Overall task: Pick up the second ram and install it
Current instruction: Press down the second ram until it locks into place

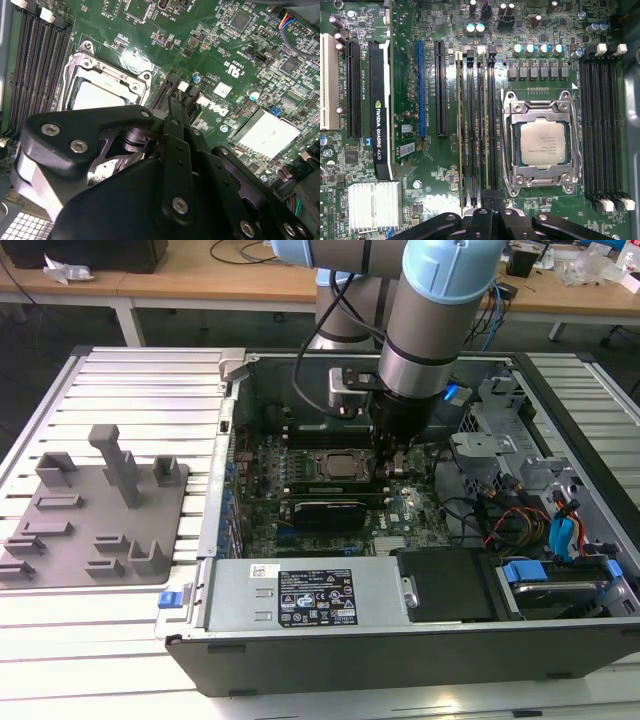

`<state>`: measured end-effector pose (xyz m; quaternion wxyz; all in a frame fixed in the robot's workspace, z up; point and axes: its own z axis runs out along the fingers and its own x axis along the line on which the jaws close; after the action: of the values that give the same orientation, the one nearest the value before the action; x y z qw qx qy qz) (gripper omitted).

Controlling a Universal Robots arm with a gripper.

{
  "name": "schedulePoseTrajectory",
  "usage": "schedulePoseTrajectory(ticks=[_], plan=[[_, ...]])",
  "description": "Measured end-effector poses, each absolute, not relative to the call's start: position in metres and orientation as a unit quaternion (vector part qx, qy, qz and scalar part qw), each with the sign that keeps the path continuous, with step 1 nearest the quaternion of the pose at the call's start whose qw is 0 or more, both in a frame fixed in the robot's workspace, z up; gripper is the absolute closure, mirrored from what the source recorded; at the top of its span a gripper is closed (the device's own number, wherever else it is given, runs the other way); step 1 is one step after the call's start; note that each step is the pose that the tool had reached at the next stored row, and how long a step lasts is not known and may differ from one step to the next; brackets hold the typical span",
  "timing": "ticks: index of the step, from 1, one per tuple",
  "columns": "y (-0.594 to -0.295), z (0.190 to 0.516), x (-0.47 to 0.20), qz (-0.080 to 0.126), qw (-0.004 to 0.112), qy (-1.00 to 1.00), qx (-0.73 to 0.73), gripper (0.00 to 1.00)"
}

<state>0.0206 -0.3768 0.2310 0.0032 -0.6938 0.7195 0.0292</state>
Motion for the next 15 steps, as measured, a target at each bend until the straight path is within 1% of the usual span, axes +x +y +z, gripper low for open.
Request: schedulePoseTrajectory(ticks=[7, 12, 15], plan=[[-0.377, 0.230, 0.021, 0.029, 0.003, 0.720, -0.694, 0.92], [-0.377, 0.248, 0.021, 0.029, 0.003, 0.720, -0.694, 0.92], [-0.377, 0.249, 0.021, 0.029, 0.003, 0.720, -0.694, 0.92]])
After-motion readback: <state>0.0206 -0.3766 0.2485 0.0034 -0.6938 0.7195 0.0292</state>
